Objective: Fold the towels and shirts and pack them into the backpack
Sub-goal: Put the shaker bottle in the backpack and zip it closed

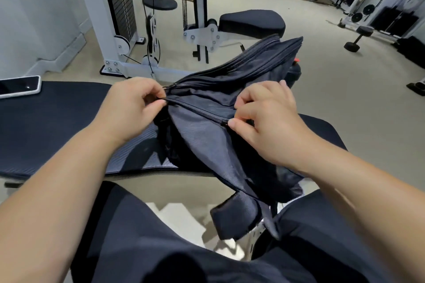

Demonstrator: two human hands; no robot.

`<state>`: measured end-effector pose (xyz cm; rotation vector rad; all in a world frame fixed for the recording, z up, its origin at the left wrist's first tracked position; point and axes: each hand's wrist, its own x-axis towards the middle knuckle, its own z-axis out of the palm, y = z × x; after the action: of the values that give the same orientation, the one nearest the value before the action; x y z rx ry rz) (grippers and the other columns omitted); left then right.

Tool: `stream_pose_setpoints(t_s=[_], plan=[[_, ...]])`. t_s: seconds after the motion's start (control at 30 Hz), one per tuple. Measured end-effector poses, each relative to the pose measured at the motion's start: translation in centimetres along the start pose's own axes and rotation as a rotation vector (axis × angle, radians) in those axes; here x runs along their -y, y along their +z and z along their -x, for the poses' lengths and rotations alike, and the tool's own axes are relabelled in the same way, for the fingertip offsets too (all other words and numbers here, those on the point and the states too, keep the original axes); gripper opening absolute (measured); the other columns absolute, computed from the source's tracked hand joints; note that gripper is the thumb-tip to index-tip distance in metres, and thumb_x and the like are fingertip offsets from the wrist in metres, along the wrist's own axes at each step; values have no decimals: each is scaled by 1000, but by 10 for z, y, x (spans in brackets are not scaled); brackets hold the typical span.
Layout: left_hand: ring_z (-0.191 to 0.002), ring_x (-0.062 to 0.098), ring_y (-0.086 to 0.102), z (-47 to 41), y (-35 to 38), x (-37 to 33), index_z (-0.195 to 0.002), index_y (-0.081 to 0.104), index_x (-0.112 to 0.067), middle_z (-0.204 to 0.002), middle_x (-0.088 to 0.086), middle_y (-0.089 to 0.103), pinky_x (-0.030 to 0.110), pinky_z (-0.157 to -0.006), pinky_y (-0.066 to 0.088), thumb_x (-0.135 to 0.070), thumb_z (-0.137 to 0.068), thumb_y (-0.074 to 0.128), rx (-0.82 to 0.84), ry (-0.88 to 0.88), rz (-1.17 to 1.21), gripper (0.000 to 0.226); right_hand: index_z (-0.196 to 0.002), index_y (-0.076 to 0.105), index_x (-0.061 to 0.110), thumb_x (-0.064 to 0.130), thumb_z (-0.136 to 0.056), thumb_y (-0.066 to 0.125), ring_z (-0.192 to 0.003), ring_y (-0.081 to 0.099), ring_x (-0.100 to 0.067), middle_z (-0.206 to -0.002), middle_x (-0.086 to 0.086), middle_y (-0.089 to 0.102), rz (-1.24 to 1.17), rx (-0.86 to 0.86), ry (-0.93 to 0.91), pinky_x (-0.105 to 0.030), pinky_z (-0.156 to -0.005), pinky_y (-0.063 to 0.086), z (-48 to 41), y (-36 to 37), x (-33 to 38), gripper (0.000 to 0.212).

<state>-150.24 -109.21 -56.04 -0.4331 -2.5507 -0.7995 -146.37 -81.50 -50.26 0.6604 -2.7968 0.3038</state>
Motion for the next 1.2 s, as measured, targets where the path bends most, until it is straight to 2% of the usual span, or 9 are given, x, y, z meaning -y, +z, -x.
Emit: stream_pose_setpoints(t_s=[0.13,0.23,0.3,0.4,0.57,0.87,0.97,1.07,1.2], plan=[[-89,18,59,-1,-11,-12,-91,66,-29,-90,-9,66,35,-86,48,-11,-79,75,39,-16,12,23,-74,67,23,38,-93,66,-114,38,-19,-95,16,47,-80,6,-2,-52,-122,-1,0,1,-3,25],[-98,13,57,-6,-16,-54,-105,73,-19,-100,-10,68,26,-91,41,-24,-77,70,56,164,57,29,-73,65,28,44,-92,62,-114,39,-18,-95,17,48,-141,31,1,-57,-121,4,-3,1,-2,25],[-100,17,59,-7,-8,-73,-110,74,-19,-104,-7,70,33,-94,45,-39,-80,68,139,295,-7,37,-71,61,32,48,-89,55,-114,39,-16,-94,18,49,-180,36,8,-58,-120,10,-4,0,-2,25],[-92,25,60,-8,11,-78,-100,75,-19,-95,-3,71,45,-85,50,-51,-85,58,203,341,-97,39,-71,63,32,49,-88,52,-114,39,-16,-96,18,49,-200,35,5,-58,-117,16,-4,-1,-6,26],[-78,27,57,-10,17,-75,-84,70,-13,-81,1,67,38,-74,47,-35,-89,66,127,402,-77,23,-77,71,27,53,-89,49,-118,38,-20,-111,12,52,-156,-13,-6,-49,-112,24,1,-1,-13,36],[-81,24,61,-23,-32,-33,-83,73,-13,-82,0,68,30,-74,44,-41,-86,62,-33,220,-137,30,-75,70,25,47,-92,52,-119,44,-28,-129,2,52,-179,-223,46,-51,-100,36,-8,-18,-35,33],[-85,24,65,-28,-49,-25,-84,76,-19,-81,-7,66,31,-78,47,-35,-82,77,5,89,-152,16,-74,70,24,42,-91,57,-121,45,-26,-130,2,52,-205,-264,22,-45,-98,32,-11,-15,-23,28],[-83,-1,65,-30,-64,-37,-87,75,-29,-86,-13,71,12,-79,46,-23,-76,87,90,-42,-3,17,-74,69,23,42,-92,55,-122,44,-23,-129,4,51,-260,-275,17,-44,-98,29,-13,-10,-11,29],[-83,2,65,-31,-62,-97,-96,76,-26,-91,-14,71,15,-81,49,-37,-78,77,89,140,82,21,-76,69,26,45,-92,54,-121,42,-18,-126,10,47,-367,-264,56,-50,-100,34,-15,-8,-7,28]])
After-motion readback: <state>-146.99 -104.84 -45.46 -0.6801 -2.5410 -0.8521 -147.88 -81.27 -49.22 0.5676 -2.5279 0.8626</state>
